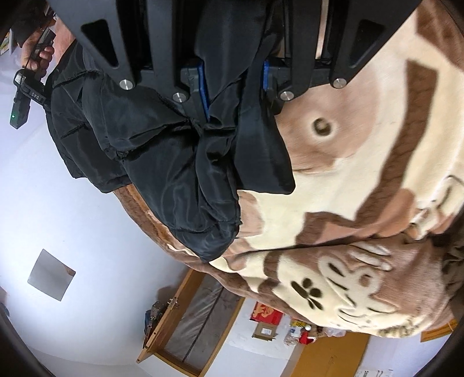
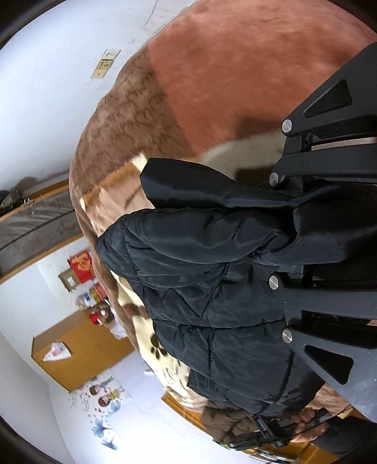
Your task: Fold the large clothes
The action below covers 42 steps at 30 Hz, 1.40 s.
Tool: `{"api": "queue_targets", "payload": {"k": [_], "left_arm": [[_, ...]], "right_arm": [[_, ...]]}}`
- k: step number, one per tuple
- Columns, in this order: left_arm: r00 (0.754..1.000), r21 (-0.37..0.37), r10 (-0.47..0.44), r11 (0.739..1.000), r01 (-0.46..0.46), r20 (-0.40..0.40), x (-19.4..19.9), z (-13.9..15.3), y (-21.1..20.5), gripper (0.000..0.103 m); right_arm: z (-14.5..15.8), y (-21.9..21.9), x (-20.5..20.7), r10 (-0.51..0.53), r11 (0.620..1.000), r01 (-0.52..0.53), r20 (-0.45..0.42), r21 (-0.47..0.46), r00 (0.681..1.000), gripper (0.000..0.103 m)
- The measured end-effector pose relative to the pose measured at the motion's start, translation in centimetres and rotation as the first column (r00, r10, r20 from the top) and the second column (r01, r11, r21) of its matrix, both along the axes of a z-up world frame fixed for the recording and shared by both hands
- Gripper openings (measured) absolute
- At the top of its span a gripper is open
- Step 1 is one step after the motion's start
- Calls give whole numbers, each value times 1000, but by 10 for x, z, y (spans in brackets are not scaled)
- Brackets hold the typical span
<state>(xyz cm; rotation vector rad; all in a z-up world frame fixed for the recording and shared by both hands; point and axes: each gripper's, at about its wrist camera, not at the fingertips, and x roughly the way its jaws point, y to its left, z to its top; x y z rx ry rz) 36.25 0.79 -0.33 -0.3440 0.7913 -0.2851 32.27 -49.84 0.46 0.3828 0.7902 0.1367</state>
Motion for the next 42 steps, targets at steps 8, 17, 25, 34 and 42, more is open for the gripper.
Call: {"api": "queue_targets", "payload": {"k": [8,17,25,34,42], "left_arm": [[981,8,45,999,-44,-187,24,-100,-10,40],[987,33,76,997,-72,-140,-2,-69,15,48],[1000,143,14,990,-14,3,-17,-24,-18,47],[993,208,-6,978,31,-120,-10,-64,-50,47],[998,220,-35,974,44,-45,-84,-22,-52,47]], "right_arm": [[-79,-37,22,-103,988,117,-134,98,986,55],[-25,-38,-14,-135,991,133,-74,-24,988,59],[5,5,-35,-107,970,110,24,-218,994,59],[-29,23,-21,-128,953,99,-84,-286,988,59],[13,78,-94,-105,951,97,-8,-293,994,59]]}}
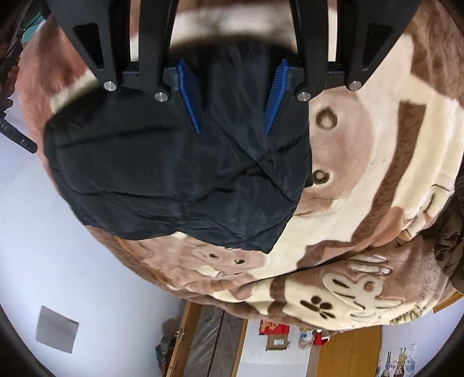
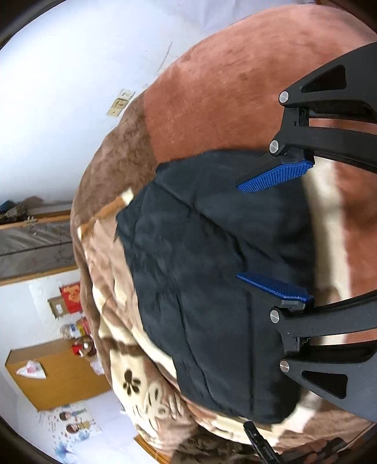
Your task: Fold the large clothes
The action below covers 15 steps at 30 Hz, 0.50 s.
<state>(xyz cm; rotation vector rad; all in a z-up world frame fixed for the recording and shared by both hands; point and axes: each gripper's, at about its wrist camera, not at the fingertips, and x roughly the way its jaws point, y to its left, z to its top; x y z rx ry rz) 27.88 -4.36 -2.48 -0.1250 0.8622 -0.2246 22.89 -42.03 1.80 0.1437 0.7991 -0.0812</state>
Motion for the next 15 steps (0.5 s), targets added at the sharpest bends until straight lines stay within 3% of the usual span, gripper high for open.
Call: {"api": "queue_targets", "payload": {"k": [8,15], "left_arm": [[999,7,-31,999,31,29,-101,31,-1,47],[998,34,-34,999,33,52,-168,44,0,48]], "right_arm": [[27,71,-83,48,998,-46,41,-39,998,59],[35,103,-139,55,997,-52,45,-51,997,59]]}}
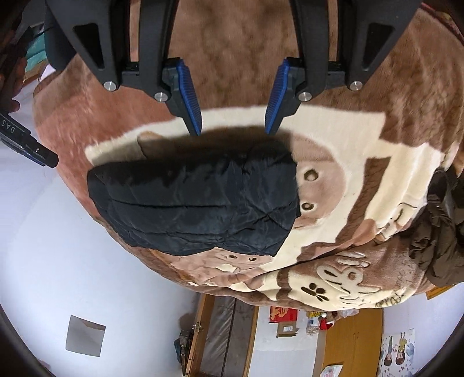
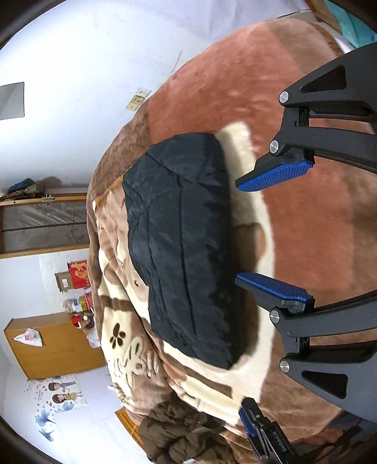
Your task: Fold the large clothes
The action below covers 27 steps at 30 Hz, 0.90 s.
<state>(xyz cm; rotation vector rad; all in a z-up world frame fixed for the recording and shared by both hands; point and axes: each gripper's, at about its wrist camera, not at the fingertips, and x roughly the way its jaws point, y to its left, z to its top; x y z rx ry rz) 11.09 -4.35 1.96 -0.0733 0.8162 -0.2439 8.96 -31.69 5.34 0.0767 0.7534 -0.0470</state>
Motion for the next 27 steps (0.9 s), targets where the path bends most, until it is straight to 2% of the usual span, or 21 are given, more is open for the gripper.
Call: {"api": "queue_targets", "payload": {"k": [3,7,12,27], "left_arm": [[1000,6,-6,1000,6,1,-20,3,-1,49],[1000,2,-13,1000,13,-4,-42,3,-4,55],[999,-2,-47,999,46,-22,-62,1,-12,56],[997,6,-77,997,77,-15,-78,8,-18,58]], "right_arm": [[0,7,-21,0,1000,0,-5,2,1000,59],[0,12,-42,-9,1000,9,-14,-10,1000,59],[1,16,-63,-6,999,5,-13,-38,1000,59],[3,25,-80,-3,996,2,-10,-87,1000,59]]}}
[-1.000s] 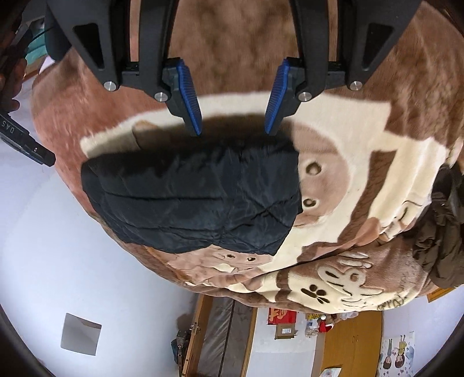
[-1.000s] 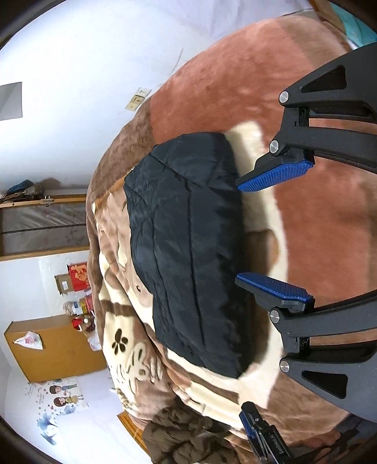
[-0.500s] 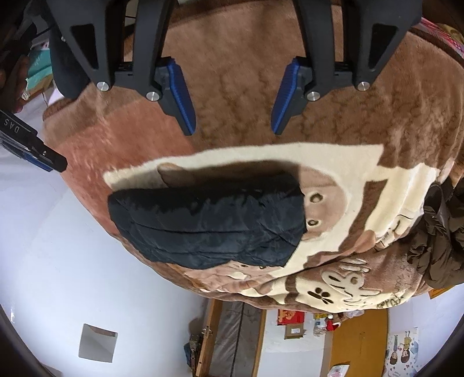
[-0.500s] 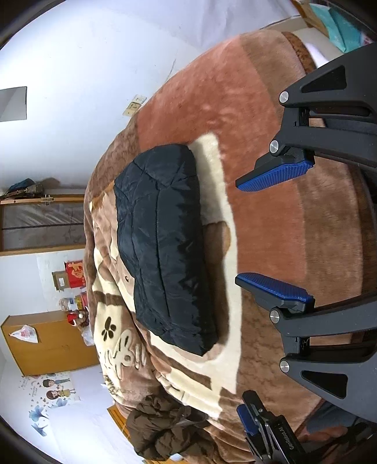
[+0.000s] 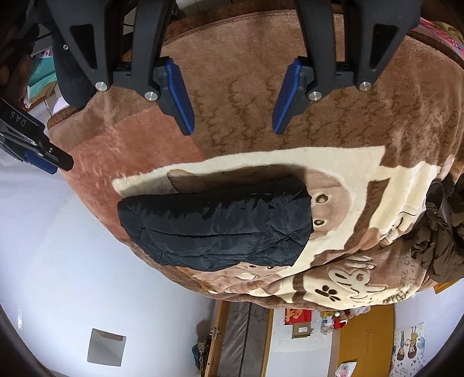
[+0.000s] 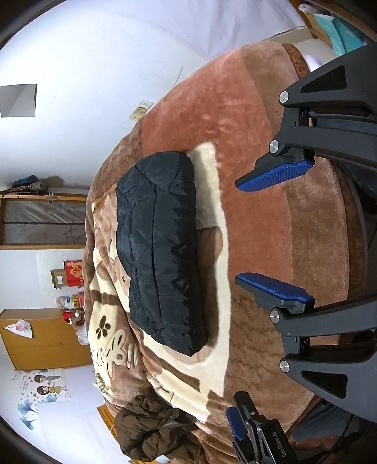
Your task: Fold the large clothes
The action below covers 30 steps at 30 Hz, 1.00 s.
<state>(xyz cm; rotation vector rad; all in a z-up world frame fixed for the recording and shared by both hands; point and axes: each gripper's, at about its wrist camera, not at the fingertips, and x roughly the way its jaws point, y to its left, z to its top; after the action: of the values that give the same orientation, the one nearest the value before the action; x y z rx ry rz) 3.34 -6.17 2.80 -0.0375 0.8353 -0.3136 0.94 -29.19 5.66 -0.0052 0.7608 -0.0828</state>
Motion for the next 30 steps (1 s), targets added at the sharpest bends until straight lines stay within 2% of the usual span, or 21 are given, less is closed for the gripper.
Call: {"api": "queue_targets", "payload": {"k": [6,17,22,30], "left_arm": [[1000,12,-14,1000,14,13,-6,5,-3,58],[1000,-34,-18,999,18,13,-10,10,-3,58],[1000,-10,-6,1000,6,13,-10,10,-4,58],[1000,-30,-15,999,15,7,-10,8,-5,58]], "right_arm": [[1,0,-2,-1,1000,1,1,2,1000,59],[2,-1,-5,-1,1000,1,2,3,1000,59],[2,-3,-7,-4,1000,4,-2,2,1000,59],[-1,-5,-6,-6,1000,6,-9,1,1000,59]]}}
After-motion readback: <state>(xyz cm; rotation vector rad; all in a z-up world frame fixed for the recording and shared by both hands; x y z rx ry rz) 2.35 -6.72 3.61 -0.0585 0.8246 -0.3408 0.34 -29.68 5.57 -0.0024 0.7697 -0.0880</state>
